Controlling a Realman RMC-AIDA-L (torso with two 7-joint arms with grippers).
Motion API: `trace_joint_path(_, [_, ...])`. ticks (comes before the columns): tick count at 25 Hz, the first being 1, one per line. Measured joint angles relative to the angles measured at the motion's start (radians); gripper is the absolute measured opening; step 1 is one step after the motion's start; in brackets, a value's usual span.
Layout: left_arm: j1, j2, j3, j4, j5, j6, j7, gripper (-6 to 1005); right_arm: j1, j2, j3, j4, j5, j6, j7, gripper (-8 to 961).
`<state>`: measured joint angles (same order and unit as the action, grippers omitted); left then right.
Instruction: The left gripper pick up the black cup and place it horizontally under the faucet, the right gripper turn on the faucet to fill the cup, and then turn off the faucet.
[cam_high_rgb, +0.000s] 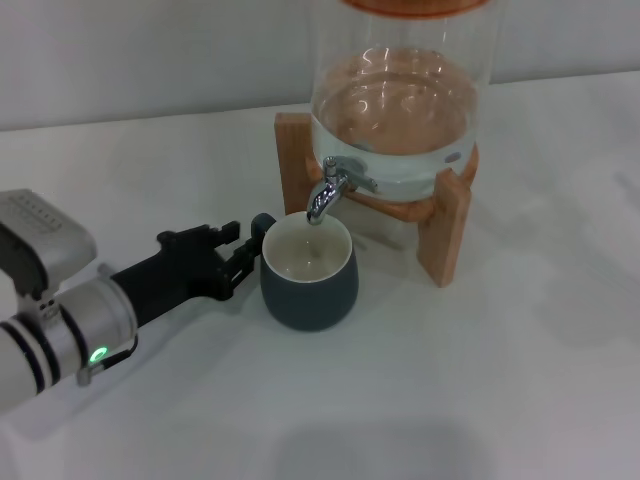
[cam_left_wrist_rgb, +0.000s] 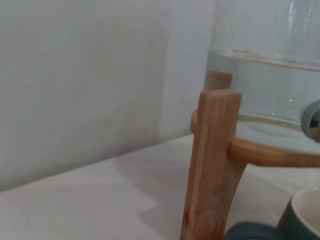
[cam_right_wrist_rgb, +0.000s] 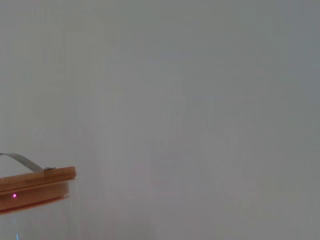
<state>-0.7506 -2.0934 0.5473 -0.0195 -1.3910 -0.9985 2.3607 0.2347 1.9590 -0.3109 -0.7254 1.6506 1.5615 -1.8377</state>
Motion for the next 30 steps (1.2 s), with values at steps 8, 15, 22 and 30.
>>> trace_joint_path(8, [0.073,0.003,-0.003,0.062,-0.008,-0.069,-0.008,371,0.005,-0.002,0.001,0.000,0.000,0.000,0.001,778])
trace_joint_path(15, [0.112,0.007,0.004,0.091,-0.008,-0.138,-0.008,394,0.003,-0.002,0.001,0.000,0.000,-0.003,0.004,778])
trace_joint_path(22, [0.208,0.008,-0.003,0.195,-0.060,-0.292,-0.016,416,0.000,-0.003,0.015,0.001,0.000,-0.008,0.008,778])
trace_joint_path(30, [0.268,0.009,-0.003,0.236,-0.224,-0.398,-0.045,442,-0.003,-0.006,0.015,0.024,-0.002,-0.012,0.010,777])
